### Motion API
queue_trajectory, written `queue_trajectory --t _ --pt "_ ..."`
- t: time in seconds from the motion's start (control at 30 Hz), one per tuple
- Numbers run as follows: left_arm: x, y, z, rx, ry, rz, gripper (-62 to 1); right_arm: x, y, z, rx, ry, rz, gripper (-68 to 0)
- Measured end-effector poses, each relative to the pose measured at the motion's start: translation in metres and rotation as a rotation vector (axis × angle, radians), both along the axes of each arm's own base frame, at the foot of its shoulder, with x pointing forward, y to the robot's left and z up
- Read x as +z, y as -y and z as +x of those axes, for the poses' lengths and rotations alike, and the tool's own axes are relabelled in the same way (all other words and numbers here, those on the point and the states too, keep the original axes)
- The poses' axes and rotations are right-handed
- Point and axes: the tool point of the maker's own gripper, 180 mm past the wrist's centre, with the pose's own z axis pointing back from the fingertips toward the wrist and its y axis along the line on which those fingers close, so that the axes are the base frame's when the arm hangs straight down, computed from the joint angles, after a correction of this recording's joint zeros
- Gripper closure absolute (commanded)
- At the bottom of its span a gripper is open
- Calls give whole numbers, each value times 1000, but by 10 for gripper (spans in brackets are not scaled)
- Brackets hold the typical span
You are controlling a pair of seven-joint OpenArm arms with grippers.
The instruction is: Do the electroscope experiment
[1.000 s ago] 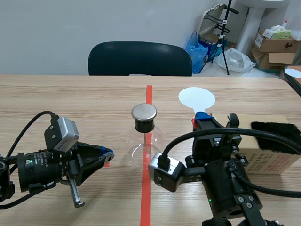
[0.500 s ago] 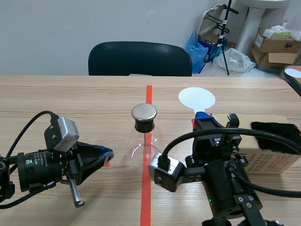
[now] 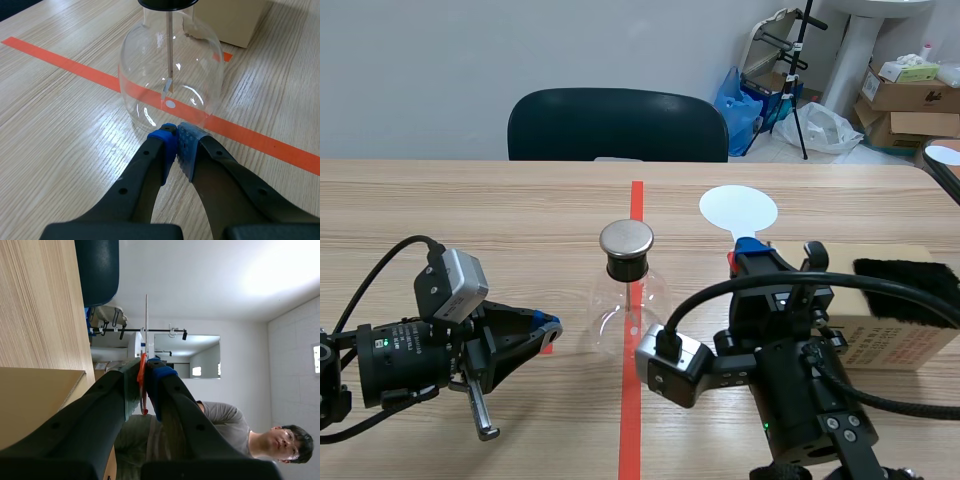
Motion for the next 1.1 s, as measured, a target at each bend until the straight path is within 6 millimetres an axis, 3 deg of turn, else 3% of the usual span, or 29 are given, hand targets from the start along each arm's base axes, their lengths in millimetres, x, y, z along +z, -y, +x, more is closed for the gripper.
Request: queue_trajectory --t 1.1 --pt "0 -2 3 16 18 9 -17 0 0 0 0 0 0 -9"
